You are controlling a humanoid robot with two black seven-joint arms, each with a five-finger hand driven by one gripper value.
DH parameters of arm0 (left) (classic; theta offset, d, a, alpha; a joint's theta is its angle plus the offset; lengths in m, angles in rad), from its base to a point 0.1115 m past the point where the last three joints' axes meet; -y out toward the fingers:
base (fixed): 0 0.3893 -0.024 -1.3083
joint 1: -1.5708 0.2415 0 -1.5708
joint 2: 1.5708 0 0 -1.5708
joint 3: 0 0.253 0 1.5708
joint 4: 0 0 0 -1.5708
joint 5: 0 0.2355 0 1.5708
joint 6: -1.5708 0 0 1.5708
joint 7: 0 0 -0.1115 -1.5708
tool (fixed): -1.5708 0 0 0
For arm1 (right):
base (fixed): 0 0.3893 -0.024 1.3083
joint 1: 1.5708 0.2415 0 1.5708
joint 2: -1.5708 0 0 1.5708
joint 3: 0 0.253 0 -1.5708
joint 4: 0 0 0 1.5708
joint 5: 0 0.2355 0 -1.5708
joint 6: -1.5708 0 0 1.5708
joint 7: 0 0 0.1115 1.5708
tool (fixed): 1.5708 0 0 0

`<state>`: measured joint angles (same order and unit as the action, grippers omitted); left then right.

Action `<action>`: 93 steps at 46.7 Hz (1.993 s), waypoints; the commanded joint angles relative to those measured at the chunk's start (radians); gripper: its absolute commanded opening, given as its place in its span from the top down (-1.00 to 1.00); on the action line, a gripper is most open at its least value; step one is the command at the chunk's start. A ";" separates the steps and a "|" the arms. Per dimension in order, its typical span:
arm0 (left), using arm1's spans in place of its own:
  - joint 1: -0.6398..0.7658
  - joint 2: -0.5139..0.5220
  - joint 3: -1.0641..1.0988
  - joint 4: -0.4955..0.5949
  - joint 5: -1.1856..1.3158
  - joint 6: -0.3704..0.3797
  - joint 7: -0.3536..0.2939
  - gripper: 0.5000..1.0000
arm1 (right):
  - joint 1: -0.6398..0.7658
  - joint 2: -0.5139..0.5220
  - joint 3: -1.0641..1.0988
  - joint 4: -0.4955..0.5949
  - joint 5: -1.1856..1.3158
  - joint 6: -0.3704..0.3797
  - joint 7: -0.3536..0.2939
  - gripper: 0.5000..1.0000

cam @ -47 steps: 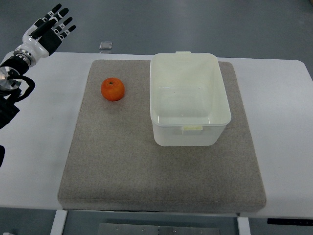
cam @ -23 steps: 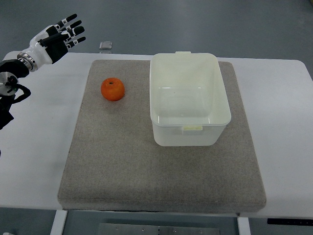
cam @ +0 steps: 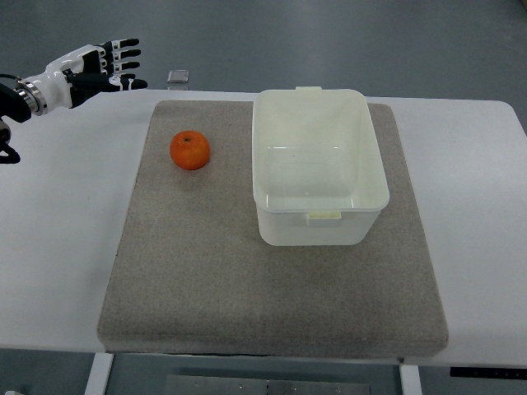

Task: Put orange in box with left hand
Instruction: 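Move the open left hand forward and down toward the orange, then close the left hand fingers around the orange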

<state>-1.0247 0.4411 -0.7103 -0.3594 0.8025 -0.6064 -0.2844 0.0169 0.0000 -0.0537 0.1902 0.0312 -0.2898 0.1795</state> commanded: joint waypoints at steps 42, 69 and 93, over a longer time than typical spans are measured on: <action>-0.022 0.087 0.166 -0.348 0.540 0.194 -0.022 -0.97 | 0.000 0.000 0.000 0.000 -0.001 0.001 0.000 -0.70; -0.029 0.005 0.259 -0.363 0.811 0.226 -0.021 -0.96 | 0.000 0.000 0.000 0.000 -0.001 0.000 0.000 -0.70; -0.020 -0.030 0.259 -0.351 0.865 0.229 -0.021 -0.21 | 0.000 0.000 0.000 0.000 -0.001 0.000 0.000 -0.70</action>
<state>-1.0447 0.4122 -0.4501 -0.7102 1.6663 -0.3771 -0.3052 0.0169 0.0000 -0.0537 0.1902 0.0312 -0.2900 0.1795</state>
